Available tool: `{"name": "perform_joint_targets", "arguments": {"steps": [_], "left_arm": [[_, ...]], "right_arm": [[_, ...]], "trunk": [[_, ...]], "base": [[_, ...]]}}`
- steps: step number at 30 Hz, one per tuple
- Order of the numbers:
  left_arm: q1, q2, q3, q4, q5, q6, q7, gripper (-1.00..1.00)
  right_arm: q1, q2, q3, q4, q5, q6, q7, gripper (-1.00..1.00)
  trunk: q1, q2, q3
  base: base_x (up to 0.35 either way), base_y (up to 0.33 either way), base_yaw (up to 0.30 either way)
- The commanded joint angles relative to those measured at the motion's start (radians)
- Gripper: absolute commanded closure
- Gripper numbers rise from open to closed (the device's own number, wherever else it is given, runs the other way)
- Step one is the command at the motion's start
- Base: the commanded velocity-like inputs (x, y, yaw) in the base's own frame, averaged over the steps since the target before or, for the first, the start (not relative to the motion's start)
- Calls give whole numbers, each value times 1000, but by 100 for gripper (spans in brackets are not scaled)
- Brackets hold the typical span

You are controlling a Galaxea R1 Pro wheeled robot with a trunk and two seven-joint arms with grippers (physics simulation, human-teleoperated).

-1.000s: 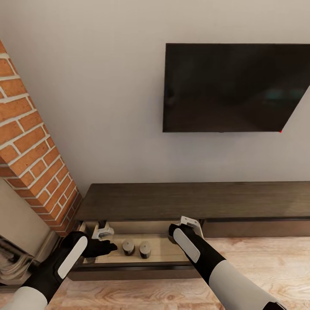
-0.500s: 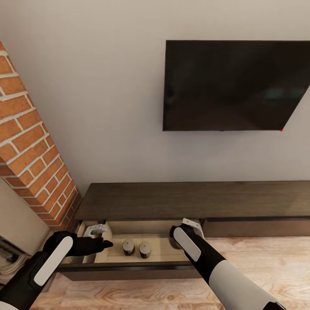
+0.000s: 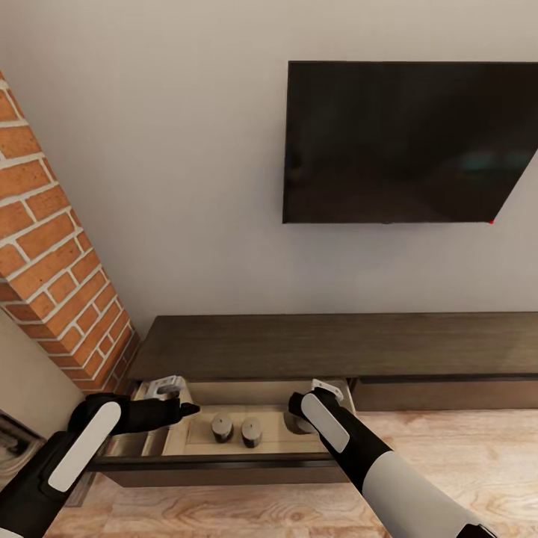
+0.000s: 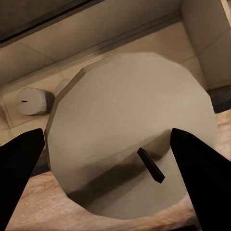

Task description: Place each of the two pumpkins and all three candles from the living room inside a cabinet in the living room (use any cabinet), then make sure every cabinet is closed, and position the cauldron so it is next to a table in the living room.

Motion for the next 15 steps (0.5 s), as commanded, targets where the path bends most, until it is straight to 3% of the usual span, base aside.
{"name": "perform_joint_targets", "arguments": {"steps": [1,15], "left_arm": [[-1,2,1,-5,11,2,10,-100],[-1,1,6,-23,27,2,10,-100]], "right_arm": [[-1,0,2,-1,-3,4,-6,100],[-1,0,7,0,9,-13,-11,100]], "trunk": [[4,-8,-4],[58,-106,-48]], "base": [[0,0,0],[0,0,0]]}}
